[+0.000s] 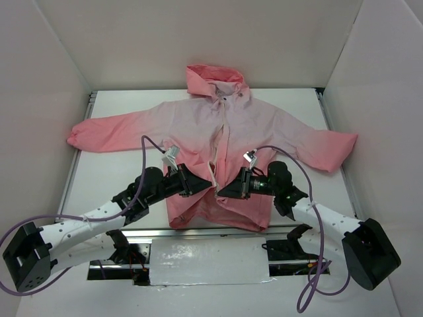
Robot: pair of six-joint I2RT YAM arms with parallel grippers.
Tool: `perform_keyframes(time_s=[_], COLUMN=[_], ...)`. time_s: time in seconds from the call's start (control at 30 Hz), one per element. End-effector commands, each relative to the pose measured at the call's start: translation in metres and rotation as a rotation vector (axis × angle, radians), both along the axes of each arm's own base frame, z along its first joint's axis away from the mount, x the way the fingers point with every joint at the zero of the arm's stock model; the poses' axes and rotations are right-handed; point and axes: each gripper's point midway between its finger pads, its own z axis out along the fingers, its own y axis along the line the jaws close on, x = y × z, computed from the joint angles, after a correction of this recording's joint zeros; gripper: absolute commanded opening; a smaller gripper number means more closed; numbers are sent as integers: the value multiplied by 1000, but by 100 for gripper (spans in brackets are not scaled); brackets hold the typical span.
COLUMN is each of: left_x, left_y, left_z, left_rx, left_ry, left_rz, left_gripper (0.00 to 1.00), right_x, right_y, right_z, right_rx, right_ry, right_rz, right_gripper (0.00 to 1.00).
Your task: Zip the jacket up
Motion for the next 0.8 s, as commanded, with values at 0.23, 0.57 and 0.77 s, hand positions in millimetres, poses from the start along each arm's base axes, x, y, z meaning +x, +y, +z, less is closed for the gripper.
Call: perform_keyframes(time_s=[0.23, 0.57, 0.77], left_x=[-7, -12, -16], left_y=[-3, -2, -2], left_z=[21, 20, 23], left_rx=[-92, -93, -120], left_ry=[-92, -102, -108], left_rz=[-53, -74, -84], left_gripper=[0, 0, 0], right_x=[-30, -33, -27], right_y=[2, 1, 2], right_z=[33, 45, 39], right_rx=[180, 224, 199], right_ry=[-80, -82, -77], right_rz=[130, 137, 114], right_gripper=[0, 0, 0])
